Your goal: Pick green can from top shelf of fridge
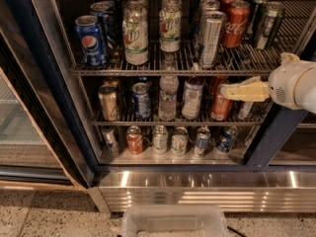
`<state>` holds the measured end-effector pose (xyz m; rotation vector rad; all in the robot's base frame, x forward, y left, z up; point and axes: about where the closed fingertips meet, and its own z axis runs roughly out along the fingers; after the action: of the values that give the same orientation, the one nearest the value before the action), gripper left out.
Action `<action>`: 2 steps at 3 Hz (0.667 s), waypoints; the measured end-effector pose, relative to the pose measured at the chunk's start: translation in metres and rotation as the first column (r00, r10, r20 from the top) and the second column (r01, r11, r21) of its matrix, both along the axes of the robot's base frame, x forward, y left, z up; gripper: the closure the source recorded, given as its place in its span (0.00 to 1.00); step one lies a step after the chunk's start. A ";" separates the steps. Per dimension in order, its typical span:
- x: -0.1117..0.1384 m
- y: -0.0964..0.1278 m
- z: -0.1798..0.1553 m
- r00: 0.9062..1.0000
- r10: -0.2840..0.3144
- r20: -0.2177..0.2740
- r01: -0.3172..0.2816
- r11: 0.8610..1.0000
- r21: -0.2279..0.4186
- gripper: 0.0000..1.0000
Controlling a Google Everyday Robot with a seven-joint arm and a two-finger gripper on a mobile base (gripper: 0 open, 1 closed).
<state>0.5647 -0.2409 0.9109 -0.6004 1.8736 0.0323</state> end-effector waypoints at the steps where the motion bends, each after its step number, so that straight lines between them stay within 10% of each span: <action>1: 0.003 -0.009 0.004 1.000 -0.023 0.018 0.022 0.999 0.043 0.21; 2: 0.007 -0.015 0.009 0.998 -0.043 0.039 0.041 0.998 0.058 0.20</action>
Offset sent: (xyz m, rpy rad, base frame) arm 0.0093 -0.0275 0.0084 0.0796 -0.0594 -0.0732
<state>0.5712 -0.2555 0.9196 -0.5190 1.8398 0.0456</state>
